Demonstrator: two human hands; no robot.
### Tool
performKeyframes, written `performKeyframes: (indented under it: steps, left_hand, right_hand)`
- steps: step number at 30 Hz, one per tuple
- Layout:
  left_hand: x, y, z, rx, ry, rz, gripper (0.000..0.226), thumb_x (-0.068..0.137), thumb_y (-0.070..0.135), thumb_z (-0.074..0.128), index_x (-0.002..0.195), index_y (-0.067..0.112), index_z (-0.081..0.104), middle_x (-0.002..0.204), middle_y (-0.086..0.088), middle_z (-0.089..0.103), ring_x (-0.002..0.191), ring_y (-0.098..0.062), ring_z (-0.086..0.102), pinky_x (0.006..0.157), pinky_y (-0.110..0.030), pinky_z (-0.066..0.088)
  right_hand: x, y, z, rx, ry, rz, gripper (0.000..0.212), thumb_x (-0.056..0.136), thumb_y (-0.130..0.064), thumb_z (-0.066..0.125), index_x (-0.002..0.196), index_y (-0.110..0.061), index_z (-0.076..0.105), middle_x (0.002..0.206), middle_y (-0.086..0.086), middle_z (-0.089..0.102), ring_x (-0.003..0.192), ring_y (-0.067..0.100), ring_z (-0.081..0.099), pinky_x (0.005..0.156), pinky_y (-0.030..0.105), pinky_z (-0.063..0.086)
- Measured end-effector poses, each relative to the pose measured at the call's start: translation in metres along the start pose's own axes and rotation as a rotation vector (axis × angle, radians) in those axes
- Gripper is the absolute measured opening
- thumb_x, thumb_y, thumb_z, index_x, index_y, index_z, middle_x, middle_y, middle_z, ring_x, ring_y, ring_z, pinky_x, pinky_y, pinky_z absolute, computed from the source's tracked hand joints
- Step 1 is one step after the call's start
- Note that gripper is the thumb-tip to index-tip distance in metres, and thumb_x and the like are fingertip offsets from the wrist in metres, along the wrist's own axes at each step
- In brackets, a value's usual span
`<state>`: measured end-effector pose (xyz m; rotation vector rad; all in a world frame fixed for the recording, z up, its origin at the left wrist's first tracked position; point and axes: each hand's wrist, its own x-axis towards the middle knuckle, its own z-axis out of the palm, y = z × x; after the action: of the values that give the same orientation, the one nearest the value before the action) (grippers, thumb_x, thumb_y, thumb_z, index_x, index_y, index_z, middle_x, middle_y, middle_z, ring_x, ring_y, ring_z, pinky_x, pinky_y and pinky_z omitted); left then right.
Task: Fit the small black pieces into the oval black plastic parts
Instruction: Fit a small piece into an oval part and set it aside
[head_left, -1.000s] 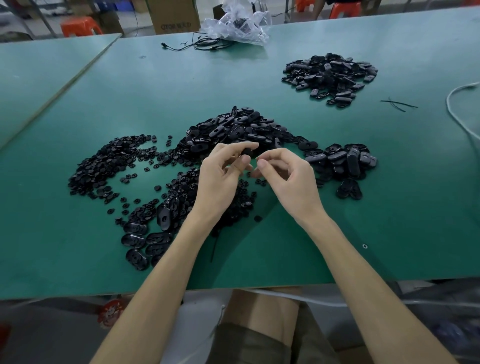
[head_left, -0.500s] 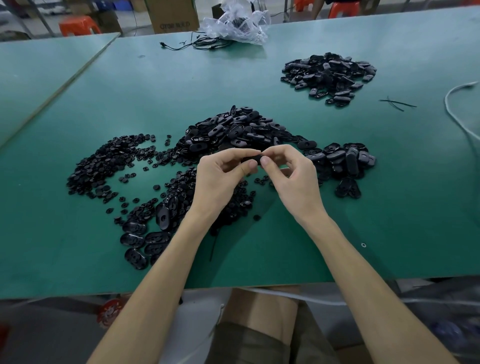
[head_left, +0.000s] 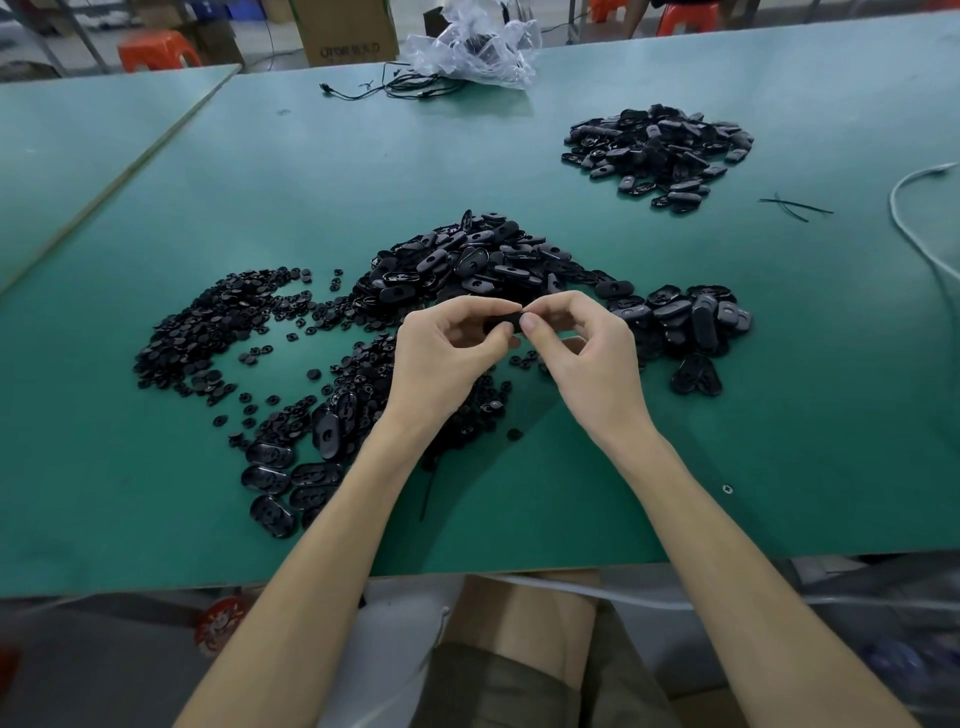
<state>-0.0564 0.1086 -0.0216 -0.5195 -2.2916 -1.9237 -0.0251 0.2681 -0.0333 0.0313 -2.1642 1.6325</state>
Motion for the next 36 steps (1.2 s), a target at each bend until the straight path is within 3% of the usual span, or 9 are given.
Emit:
performKeyframes:
  steps: [4,12,16,22,26,28,33,36]
  left_hand:
    - [0.0,0.0,0.002,0.057,0.024,-0.013,0.019,0.09,0.0,0.073,0.104,0.011,0.079,0.093,0.002,0.08,0.085,-0.018,0.078,0.084,-0.041,0.064]
    - [0.001,0.0,0.004,0.107,0.046,-0.037,0.018,0.088,-0.002,0.07,0.1,0.009,0.078,0.091,-0.001,0.079,0.082,-0.027,0.075,0.081,-0.045,0.063]
    - [0.0,-0.001,0.001,-0.006,0.018,-0.037,0.017,0.092,-0.001,0.073,0.107,0.005,0.078,0.093,-0.003,0.08,0.085,-0.02,0.078,0.083,-0.036,0.064]
    - [0.001,-0.001,-0.001,-0.135,-0.02,-0.036,0.019,0.093,-0.002,0.072,0.112,0.002,0.076,0.095,-0.009,0.08,0.086,-0.023,0.078,0.081,-0.029,0.062]
    - [0.003,-0.003,-0.003,-0.098,0.005,-0.04,0.017,0.094,-0.004,0.071,0.11,-0.001,0.076,0.093,-0.011,0.08,0.081,-0.022,0.077,0.08,-0.03,0.062]
    - [0.003,-0.003,-0.003,-0.096,0.004,-0.049,0.017,0.093,-0.002,0.072,0.11,-0.001,0.076,0.092,-0.011,0.08,0.081,-0.021,0.077,0.079,-0.029,0.061]
    - [0.003,-0.001,-0.004,-0.108,-0.004,-0.047,0.02,0.096,0.002,0.071,0.115,0.0,0.075,0.1,-0.01,0.08,0.09,-0.023,0.078,0.084,-0.037,0.063]
    - [0.003,-0.001,-0.003,-0.06,-0.001,-0.042,0.023,0.098,0.003,0.069,0.12,0.005,0.074,0.11,-0.005,0.079,0.1,-0.021,0.076,0.089,-0.037,0.061]
  right_hand:
    - [-0.001,0.001,0.001,-0.007,-0.015,0.005,0.003,0.097,-0.019,0.073,0.095,-0.021,0.074,0.087,-0.021,0.073,0.085,0.002,0.069,0.076,0.014,0.05]
    - [-0.001,0.0,0.001,-0.024,-0.039,0.014,0.003,0.095,-0.019,0.076,0.091,-0.019,0.075,0.082,-0.017,0.074,0.076,0.004,0.069,0.07,0.016,0.05]
    - [-0.001,-0.001,0.0,0.0,-0.017,0.003,0.003,0.096,-0.015,0.074,0.097,-0.018,0.074,0.084,-0.02,0.074,0.083,0.002,0.07,0.073,0.013,0.049]
    - [-0.003,-0.004,0.0,0.025,-0.006,-0.024,0.022,0.096,-0.013,0.07,0.113,-0.028,0.069,0.087,-0.014,0.071,0.089,0.007,0.069,0.074,0.019,0.052]
    - [-0.005,-0.007,0.001,-0.016,-0.05,-0.065,0.018,0.096,-0.007,0.07,0.102,-0.023,0.077,0.099,-0.012,0.072,0.095,0.012,0.072,0.076,0.04,0.058]
    - [-0.005,-0.007,0.001,-0.026,-0.061,-0.072,0.016,0.096,-0.007,0.07,0.1,-0.02,0.079,0.103,-0.009,0.072,0.096,0.013,0.072,0.075,0.045,0.058]
    - [-0.004,-0.01,0.002,-0.005,-0.032,-0.068,0.02,0.098,-0.004,0.065,0.104,-0.018,0.079,0.109,-0.01,0.07,0.092,0.009,0.069,0.068,0.032,0.057]
    - [-0.004,-0.011,0.002,-0.006,0.009,-0.079,0.022,0.098,-0.004,0.065,0.109,-0.016,0.079,0.116,-0.008,0.069,0.093,0.007,0.068,0.072,0.02,0.053]
